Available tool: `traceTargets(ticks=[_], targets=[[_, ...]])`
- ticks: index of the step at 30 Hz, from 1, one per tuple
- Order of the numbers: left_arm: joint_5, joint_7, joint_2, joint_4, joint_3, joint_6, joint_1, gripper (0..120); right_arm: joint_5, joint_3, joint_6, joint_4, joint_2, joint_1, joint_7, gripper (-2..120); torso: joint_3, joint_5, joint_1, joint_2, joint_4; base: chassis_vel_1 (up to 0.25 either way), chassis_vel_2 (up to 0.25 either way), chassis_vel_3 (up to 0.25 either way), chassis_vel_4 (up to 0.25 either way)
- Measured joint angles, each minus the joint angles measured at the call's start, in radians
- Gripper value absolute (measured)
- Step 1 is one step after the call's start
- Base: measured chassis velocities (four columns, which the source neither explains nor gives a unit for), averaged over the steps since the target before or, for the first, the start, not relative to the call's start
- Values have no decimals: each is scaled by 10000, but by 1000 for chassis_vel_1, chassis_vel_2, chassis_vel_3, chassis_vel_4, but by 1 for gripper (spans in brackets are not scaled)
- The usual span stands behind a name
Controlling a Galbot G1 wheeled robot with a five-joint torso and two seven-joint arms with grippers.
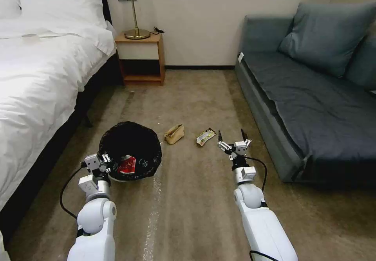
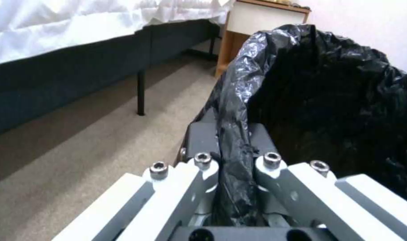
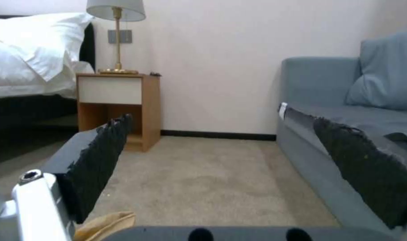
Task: Pick up the trash bin, then pick up the garbage on the floor and place it into the trash bin.
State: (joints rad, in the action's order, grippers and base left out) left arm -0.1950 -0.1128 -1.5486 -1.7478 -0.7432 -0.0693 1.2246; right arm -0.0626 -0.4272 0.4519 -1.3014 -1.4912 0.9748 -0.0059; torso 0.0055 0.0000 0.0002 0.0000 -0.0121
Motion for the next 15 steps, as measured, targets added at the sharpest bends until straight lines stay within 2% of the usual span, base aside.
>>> traceTargets(ticks=[7, 15], targets=[[-38, 0, 39, -2, -18, -24, -31, 4, -11, -36, 20, -11, 56, 0, -94, 100, 0, 0, -1, 0, -1, 0, 0, 0, 0], [-30, 1, -1, 11, 9, -26, -17, 4, -8, -15, 49, -10, 8, -2, -141, 100, 0, 0, 0, 0, 0, -62, 54, 54, -65]])
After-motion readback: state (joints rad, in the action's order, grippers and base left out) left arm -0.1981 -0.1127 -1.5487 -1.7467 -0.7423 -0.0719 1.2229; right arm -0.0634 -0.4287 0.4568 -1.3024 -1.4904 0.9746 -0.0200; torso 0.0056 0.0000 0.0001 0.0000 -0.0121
